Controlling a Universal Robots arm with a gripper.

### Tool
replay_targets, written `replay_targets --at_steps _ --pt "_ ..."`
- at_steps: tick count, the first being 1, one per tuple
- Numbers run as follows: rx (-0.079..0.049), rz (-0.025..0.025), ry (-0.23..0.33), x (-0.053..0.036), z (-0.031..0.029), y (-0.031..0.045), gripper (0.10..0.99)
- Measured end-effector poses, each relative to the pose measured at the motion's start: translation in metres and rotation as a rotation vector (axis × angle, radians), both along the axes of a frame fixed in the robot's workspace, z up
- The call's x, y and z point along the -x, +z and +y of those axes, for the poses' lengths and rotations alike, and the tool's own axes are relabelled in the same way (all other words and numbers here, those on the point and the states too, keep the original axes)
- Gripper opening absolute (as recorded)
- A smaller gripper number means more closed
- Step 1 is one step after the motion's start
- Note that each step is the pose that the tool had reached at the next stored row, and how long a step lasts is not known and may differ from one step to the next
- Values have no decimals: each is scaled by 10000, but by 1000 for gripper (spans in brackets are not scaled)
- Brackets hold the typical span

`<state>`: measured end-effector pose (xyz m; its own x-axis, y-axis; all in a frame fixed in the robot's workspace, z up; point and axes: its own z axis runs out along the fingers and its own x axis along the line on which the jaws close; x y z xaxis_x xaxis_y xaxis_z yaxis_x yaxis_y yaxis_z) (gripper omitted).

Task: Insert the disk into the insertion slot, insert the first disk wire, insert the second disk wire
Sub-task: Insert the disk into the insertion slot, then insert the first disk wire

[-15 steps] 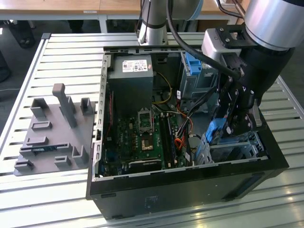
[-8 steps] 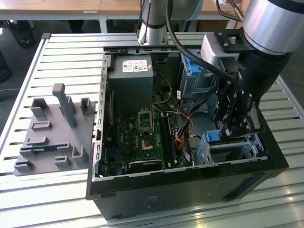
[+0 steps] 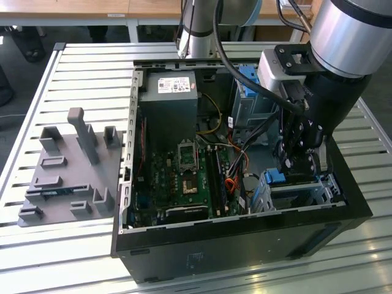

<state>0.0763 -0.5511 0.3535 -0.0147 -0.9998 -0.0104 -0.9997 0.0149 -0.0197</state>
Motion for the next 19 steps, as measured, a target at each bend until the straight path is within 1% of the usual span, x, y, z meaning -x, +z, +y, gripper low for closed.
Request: replay_targets --at_steps 1,2,3,19 --pt "1 1 1 0 0 -6 125" --pt "1 0 1 0 0 -11 125" --pt "2 0 1 0 0 -14 106" --pt "-1 0 2 -17 -1 -34 106"
